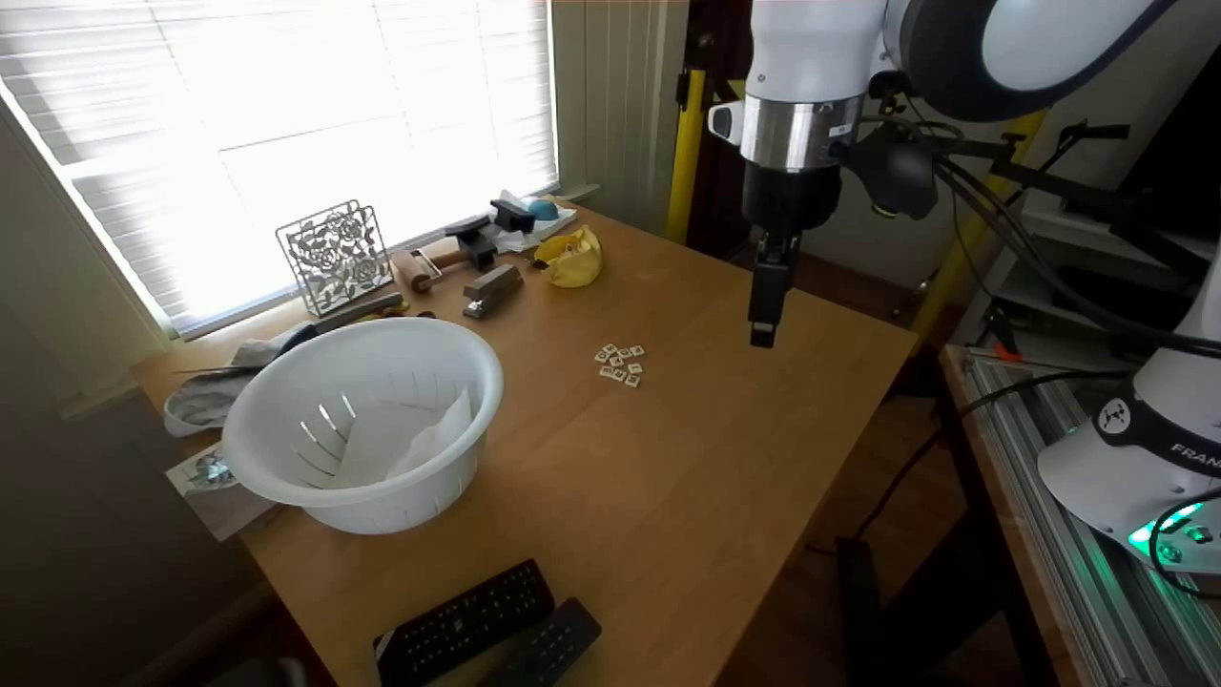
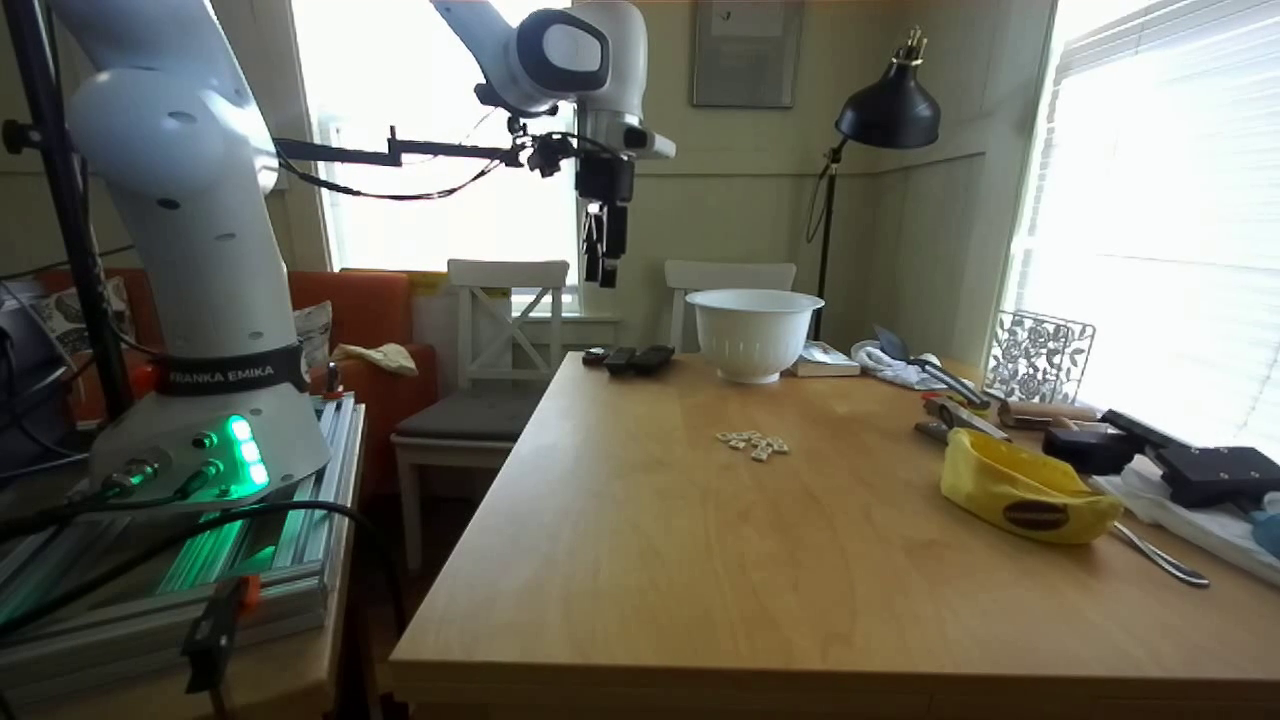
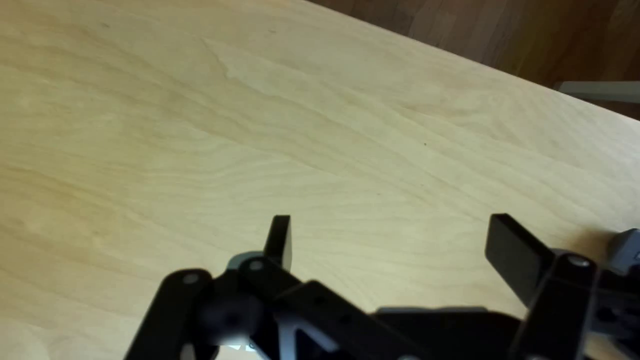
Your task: Move two block letters to the left
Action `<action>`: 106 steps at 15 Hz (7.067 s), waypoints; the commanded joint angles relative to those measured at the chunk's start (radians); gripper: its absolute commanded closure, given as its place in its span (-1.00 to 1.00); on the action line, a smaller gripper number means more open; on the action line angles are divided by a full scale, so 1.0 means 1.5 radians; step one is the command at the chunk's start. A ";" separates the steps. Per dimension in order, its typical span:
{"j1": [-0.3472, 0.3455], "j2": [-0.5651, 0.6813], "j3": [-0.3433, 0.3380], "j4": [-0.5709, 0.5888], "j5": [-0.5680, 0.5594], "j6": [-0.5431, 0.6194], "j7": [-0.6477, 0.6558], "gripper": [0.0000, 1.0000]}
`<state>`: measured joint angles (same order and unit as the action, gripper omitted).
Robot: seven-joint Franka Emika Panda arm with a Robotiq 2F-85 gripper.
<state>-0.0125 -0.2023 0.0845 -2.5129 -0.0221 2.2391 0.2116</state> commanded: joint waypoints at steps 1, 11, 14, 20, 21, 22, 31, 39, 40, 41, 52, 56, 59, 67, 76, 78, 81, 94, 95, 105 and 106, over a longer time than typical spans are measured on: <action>0.007 0.000 -0.007 0.001 -0.002 -0.001 0.001 -1.00; -0.010 0.150 -0.041 0.061 -0.018 0.147 0.018 -1.00; -0.007 0.206 -0.053 0.081 -0.015 0.202 0.005 -1.00; -0.008 0.302 -0.072 0.123 0.004 0.273 -0.037 -0.46; -0.008 0.316 -0.073 0.131 0.007 0.280 -0.043 -0.39; -0.009 0.328 -0.075 0.138 0.008 0.287 -0.048 -0.25; -0.009 0.427 -0.094 0.199 -0.007 0.345 -0.091 0.98; -0.009 0.484 -0.110 0.234 -0.009 0.375 -0.112 1.00; -0.011 0.489 -0.108 0.237 -0.008 0.376 -0.115 1.00; -0.011 0.493 -0.109 0.238 -0.009 0.375 -0.117 1.00; -0.024 0.516 -0.095 0.249 -0.002 0.375 -0.158 1.00; -0.030 0.515 -0.082 0.246 0.001 0.371 -0.177 1.00; -0.033 0.515 -0.070 0.243 0.001 0.370 -0.194 1.00; -0.038 0.496 -0.058 0.232 0.000 0.371 -0.218 1.00; -0.031 0.440 -0.066 0.202 -0.003 0.383 -0.215 1.00; -0.027 0.442 -0.076 0.212 -0.003 0.381 -0.200 1.00; -0.038 0.454 -0.076 0.226 0.001 0.377 -0.208 1.00; -0.049 0.479 -0.084 0.243 -0.015 0.368 -0.252 0.98; -0.048 0.482 -0.085 0.246 -0.017 0.368 -0.252 0.98; -0.061 0.496 -0.077 0.258 -0.024 0.368 -0.285 1.00; -0.062 0.499 -0.076 0.259 -0.026 0.374 -0.292 1.00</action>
<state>-0.0787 0.5319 -0.0503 -2.1363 -0.0388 2.7937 -0.1924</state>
